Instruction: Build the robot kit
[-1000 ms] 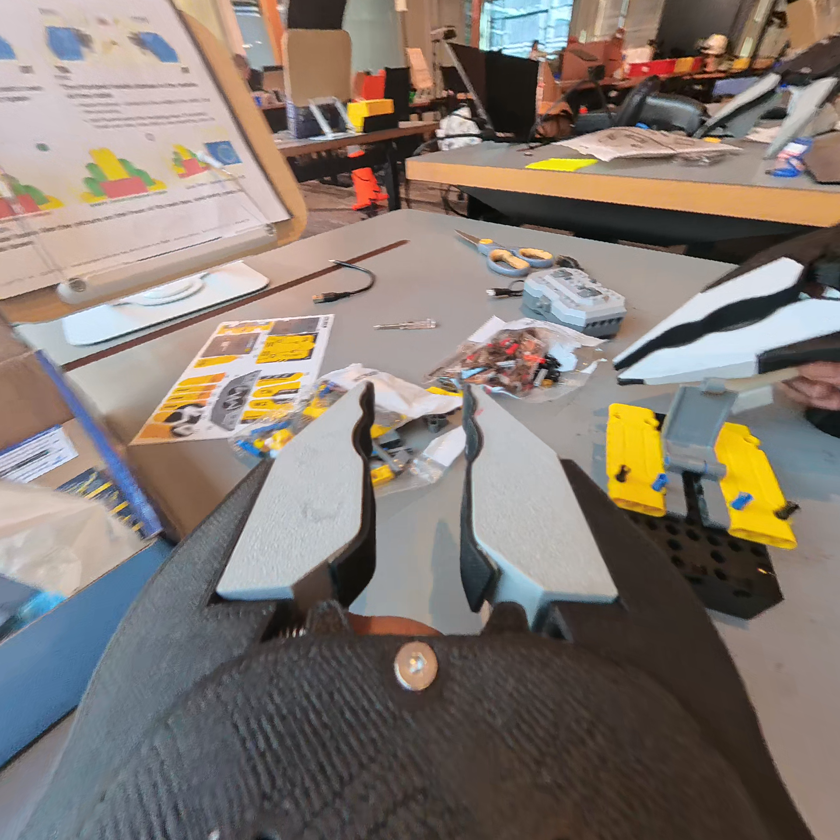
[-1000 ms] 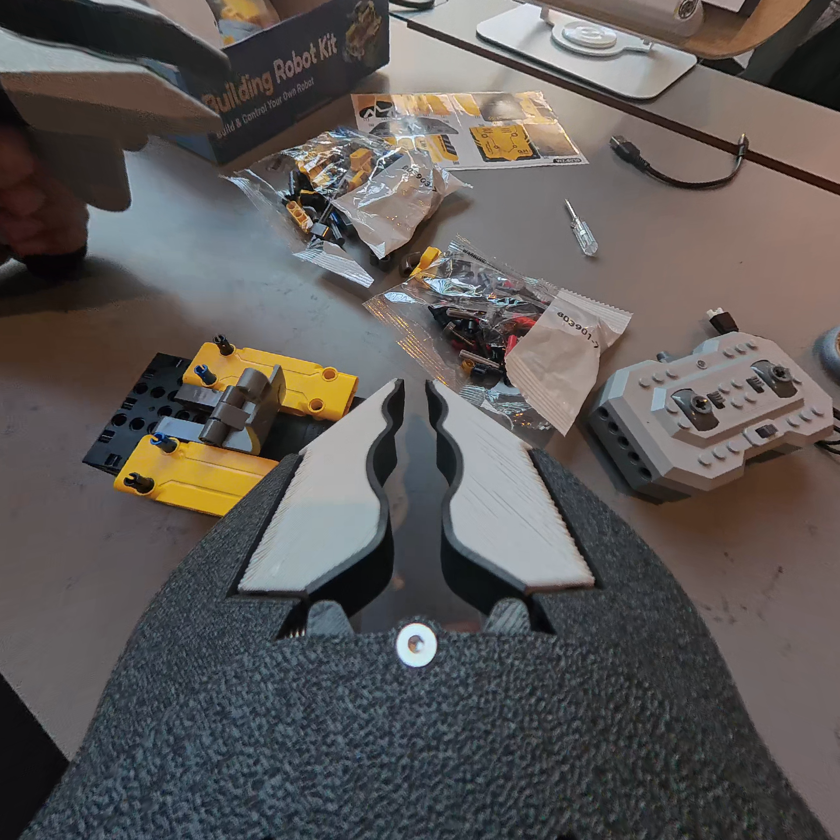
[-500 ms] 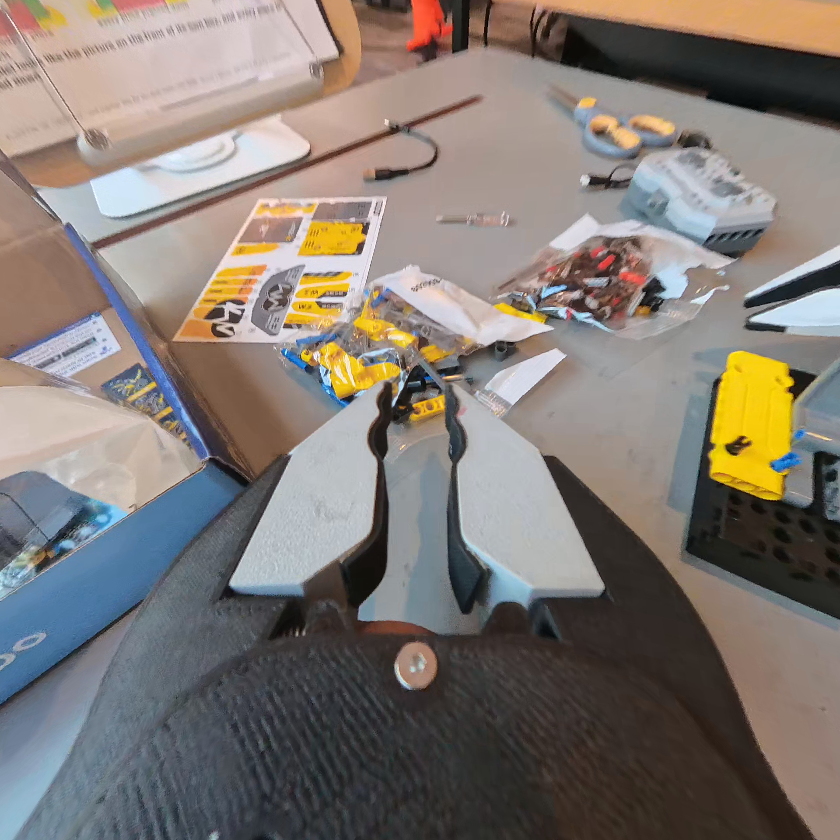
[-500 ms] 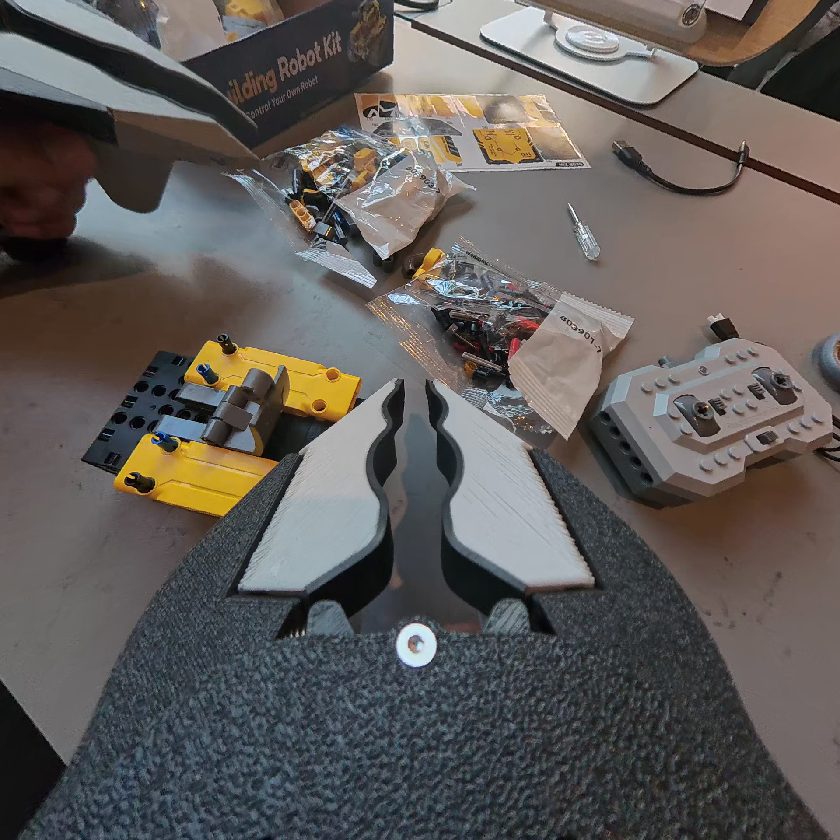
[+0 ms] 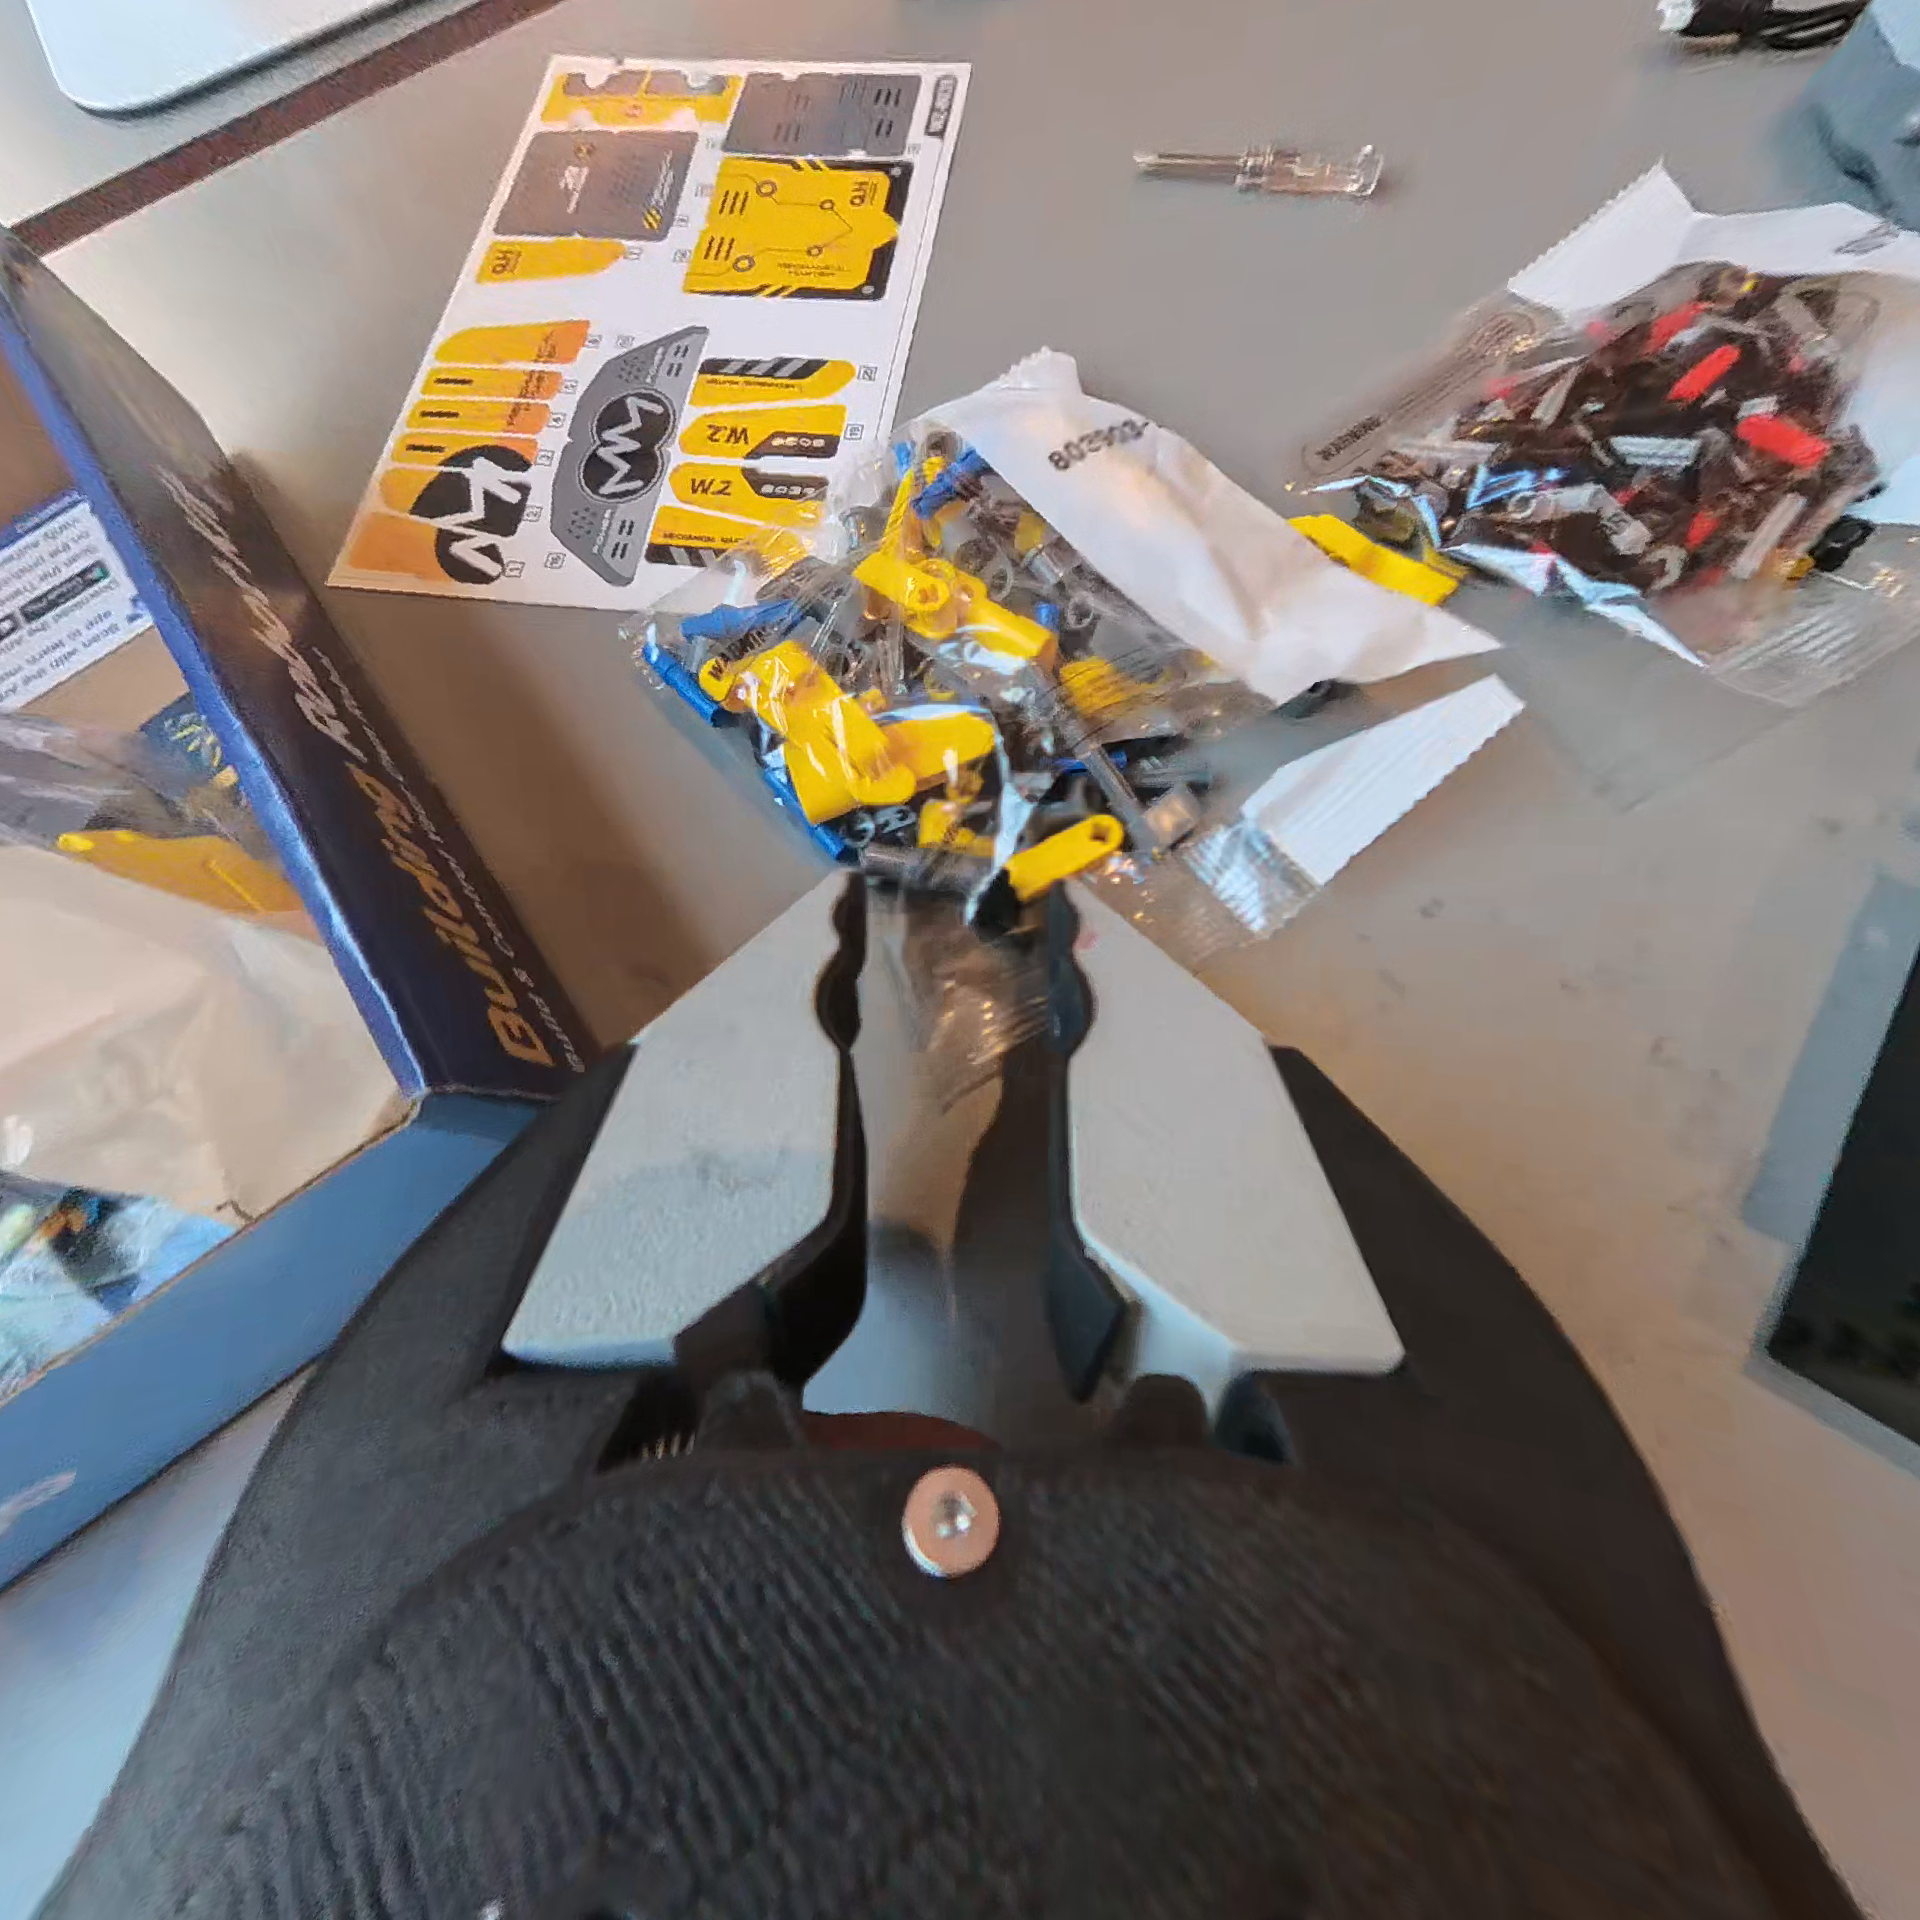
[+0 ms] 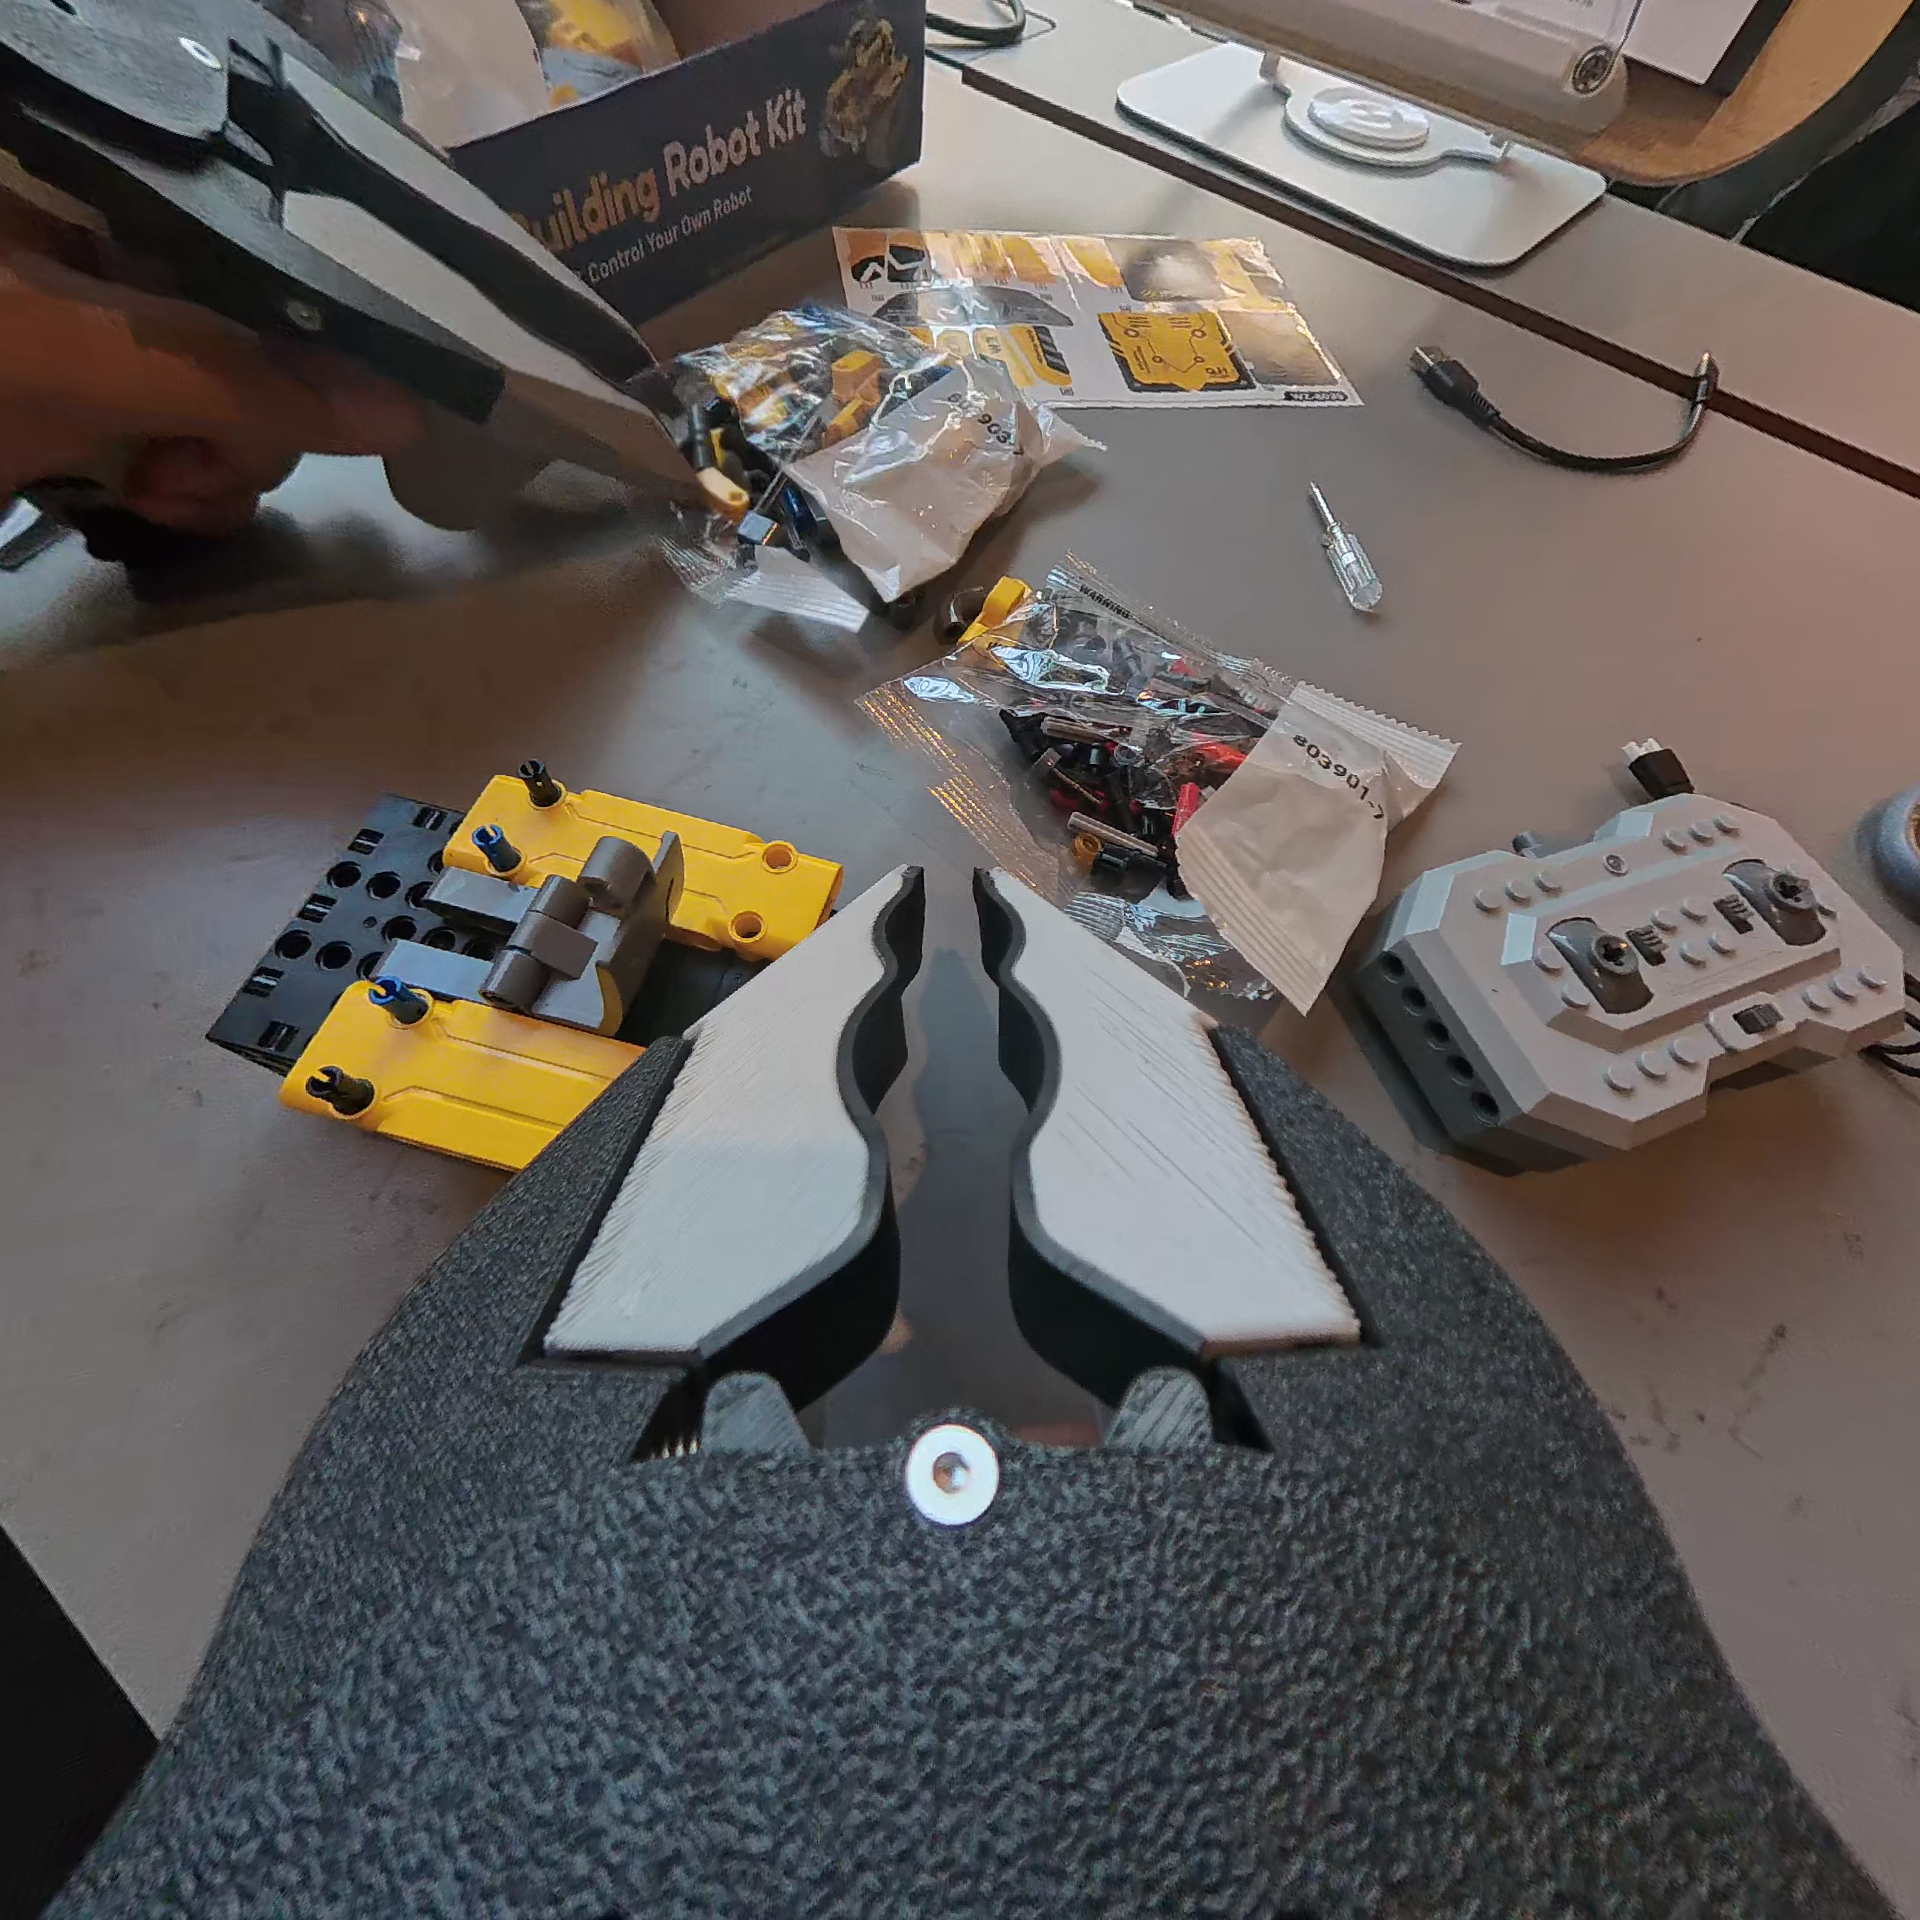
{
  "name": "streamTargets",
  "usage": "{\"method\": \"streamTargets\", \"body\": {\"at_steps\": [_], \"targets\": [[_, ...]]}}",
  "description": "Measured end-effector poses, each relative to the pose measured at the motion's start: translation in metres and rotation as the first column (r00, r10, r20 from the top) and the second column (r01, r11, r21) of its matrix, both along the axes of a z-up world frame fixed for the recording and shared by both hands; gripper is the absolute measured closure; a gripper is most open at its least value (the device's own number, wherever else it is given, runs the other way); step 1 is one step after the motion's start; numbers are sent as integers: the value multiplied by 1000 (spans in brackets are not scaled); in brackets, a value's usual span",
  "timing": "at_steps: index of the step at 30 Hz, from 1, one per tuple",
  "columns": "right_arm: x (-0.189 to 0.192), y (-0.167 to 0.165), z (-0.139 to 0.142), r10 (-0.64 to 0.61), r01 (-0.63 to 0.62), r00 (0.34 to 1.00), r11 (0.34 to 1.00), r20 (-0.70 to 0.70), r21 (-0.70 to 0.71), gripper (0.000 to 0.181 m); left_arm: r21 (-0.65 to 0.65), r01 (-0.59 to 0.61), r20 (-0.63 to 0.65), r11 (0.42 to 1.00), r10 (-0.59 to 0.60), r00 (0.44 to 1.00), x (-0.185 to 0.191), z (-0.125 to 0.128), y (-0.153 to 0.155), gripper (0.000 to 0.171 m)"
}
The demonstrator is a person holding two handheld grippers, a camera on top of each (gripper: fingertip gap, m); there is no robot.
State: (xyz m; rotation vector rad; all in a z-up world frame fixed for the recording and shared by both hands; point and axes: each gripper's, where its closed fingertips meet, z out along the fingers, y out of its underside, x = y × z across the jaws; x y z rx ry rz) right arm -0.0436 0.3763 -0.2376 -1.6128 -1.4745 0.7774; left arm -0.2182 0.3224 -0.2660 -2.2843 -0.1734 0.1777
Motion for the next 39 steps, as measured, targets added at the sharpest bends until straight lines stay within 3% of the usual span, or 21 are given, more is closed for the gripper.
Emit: {"method": "streamTargets", "body": {"at_steps": [5,11,16,19,22,24,26,28,29,30,31,33,39], "targets": [[0,0,1,2,-3,1000,1000,-6,-9,172,95,162,24,982,-165,986,29,13,0,141],[0,0,1,4,-4,1000,1000,-12,-17,172,187,229,-45,955,-225,973,60,37,-27,137],[0,0,1,4,-4,1000,1000,-9,-12,172,263,219,-51,940,-213,976,57,86,-71,127],[0,0,2,2,-2,1000,1000,-12,-14,172,309,125,-142,943,-84,986,1,133,-106,124],[0,0,2,2,-2,1000,1000,-15,-17,172,338,-102,-297,936,209,932,-107,174,-153,121],[0,0,2,0,0,1000,1000,-12,-15,172,301,-233,-373,925,340,863,-173,181,-186,119],[0,1,1,-1,1,1000,1000,-8,-12,172,200,-287,-329,937,340,881,-211,162,-201,106],[0,1,0,-3,3,1000,1000,-4,-11,172,65,-267,-218,962,275,937,-222,131,-202,110],[0,1,0,-5,5,1000,1000,-2,-11,172,33,-239,-173,970,241,955,-222,120,-199,128],[0,2,0,-8,8,1000,1000,-2,-11,172,16,-220,-148,975,220,964,-223,112,-197,157],[0,2,0,-12,12,1000,1000,-3,-11,172,0,-220,-174,975,217,961,-229,109,-196,171],[1,3,1,-18,18,1000,1000,-6,-10,172,-10,-222,-238,975,214,948,-239,118,-194,171],[1,3,1,-17,17,1000,1000,-8,-7,172,13,-252,-201,968,249,947,-257,163,-179,171]]}}
